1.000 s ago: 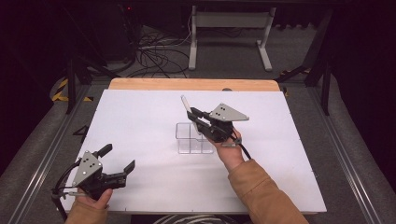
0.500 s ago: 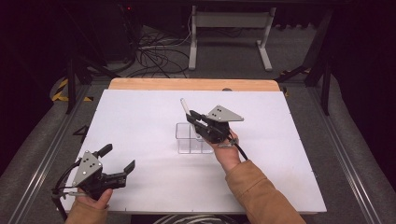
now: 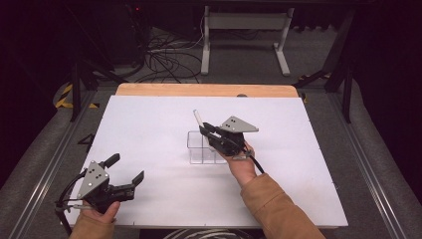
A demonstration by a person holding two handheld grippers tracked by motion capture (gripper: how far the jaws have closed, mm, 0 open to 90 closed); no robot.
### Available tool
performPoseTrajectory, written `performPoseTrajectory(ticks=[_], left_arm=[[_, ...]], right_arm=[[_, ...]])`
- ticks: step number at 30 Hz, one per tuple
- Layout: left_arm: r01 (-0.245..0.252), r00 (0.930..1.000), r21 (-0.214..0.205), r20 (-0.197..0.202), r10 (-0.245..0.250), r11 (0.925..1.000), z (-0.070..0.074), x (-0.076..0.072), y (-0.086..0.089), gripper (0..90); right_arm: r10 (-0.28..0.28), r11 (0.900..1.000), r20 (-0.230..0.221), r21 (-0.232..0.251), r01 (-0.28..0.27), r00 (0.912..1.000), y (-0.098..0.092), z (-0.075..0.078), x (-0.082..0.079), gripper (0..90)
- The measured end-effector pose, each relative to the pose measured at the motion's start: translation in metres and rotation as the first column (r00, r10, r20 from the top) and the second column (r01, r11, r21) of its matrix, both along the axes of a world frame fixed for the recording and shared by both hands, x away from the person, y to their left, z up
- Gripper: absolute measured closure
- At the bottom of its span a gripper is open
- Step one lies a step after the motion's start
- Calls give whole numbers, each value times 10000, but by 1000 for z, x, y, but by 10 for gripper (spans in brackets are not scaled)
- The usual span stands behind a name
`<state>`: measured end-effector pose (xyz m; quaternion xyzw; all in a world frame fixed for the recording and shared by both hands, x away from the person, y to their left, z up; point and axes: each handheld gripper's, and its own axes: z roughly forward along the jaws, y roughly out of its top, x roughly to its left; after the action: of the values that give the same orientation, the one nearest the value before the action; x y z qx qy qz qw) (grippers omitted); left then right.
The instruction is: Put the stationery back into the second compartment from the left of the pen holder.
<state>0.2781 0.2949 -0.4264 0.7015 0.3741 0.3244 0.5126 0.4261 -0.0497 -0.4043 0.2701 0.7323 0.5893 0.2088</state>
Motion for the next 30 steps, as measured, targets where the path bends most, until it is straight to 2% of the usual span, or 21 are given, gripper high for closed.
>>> performPoseTrajectory(ticks=[12,13,15,18,23,30], left_arm=[[5,10000,9,-32,-5,10000,0,0,-1,69],[6,10000,17,-34,-6,10000,0,0,-1,69],[-4,10000,21,-28,4,10000,0,0,-1,69],[-37,10000,-7,-38,37,10000,0,-1,0,69],[-64,10000,15,-34,65,10000,0,-2,0,69],[-70,10000,-14,-31,70,10000,0,-2,0,69]], right_arm=[[-44,9998,-232,-217,39,9997,-5,-3,-3,775],[-41,9994,-204,-334,34,9998,-5,-4,-4,733],[-35,9993,-115,-379,31,9999,-6,-2,-4,571],[-166,9992,67,-357,168,9998,-8,2,-7,440],[-268,9993,220,-261,274,9994,-14,7,-9,336],[-192,9995,519,-233,205,9985,-21,24,-15,277]])
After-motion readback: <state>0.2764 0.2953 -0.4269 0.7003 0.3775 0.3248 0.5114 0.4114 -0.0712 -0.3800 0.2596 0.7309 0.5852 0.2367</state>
